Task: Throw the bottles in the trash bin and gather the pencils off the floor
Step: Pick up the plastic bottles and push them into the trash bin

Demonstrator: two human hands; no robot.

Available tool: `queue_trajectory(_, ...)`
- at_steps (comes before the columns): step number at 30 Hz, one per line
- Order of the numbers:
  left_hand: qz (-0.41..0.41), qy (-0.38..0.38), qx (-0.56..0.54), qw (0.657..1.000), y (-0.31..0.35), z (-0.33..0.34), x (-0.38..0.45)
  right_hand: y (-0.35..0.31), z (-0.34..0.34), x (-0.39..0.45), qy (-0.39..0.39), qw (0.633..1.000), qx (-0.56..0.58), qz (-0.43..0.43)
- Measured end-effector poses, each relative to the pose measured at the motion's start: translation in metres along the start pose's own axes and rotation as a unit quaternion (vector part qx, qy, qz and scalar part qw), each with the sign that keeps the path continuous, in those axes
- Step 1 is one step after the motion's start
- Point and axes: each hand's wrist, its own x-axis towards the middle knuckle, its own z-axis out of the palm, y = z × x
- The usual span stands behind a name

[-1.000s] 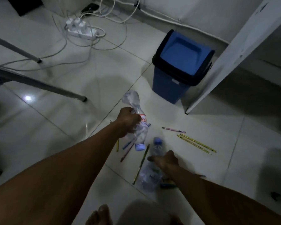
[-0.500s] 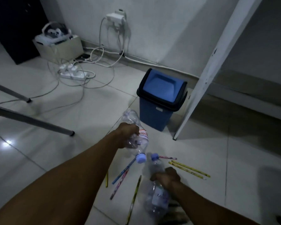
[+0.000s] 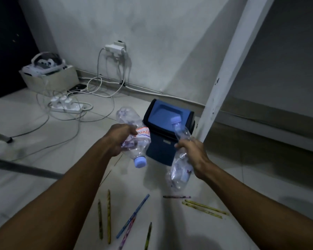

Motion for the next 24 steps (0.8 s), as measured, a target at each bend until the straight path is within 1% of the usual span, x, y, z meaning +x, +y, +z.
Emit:
queue_trajectory(2, 0.017, 0.018, -0.028, 0.999, 0.005, -0.009, 0.008, -0.014, 0.005, 0.009, 0.006, 0.999, 0.017, -0.030)
queue_trajectory(5, 0.021, 0.049, -0.078, 0.996, 0.006, -0.019, 0.020, -0.030, 0.014, 0.026, 0.030, 0.996, -0.009, -0.087)
queue_trajectory(7, 0.015, 0.067, -0.098, 0.993, 0.004, -0.022, 0.027, -0.040, 0.019, 0.037, 0.063, 0.989, -0.032, -0.128)
queue_trajectory(9, 0.012, 0.069, -0.123, 0.990, 0.002, -0.024, 0.035, -0.048, 0.023, 0.050, 0.107, 0.978, -0.069, -0.166)
queue_trajectory(11, 0.000, 0.056, -0.147, 0.988, -0.002, -0.025, 0.042, -0.054, 0.026, 0.062, 0.137, 0.963, -0.115, -0.202)
queue_trajectory(15, -0.037, 0.005, -0.226, 0.973, -0.010, -0.023, 0.053, -0.058, 0.028, 0.078, 0.148, 0.944, -0.141, -0.258)
queue_trajectory(20, -0.040, -0.044, -0.255, 0.965, -0.016, -0.010, 0.064, -0.050, 0.034, 0.093, 0.166, 0.903, -0.210, -0.337)
queue_trajectory(22, -0.042, -0.063, -0.265, 0.961, -0.017, -0.002, 0.067, -0.043, 0.037, 0.096, 0.176, 0.881, -0.267, -0.350)
queue_trajectory(24, -0.045, -0.087, -0.278, 0.956, -0.017, 0.004, 0.070, -0.037, 0.038, 0.099, 0.191, 0.865, -0.312, -0.343)
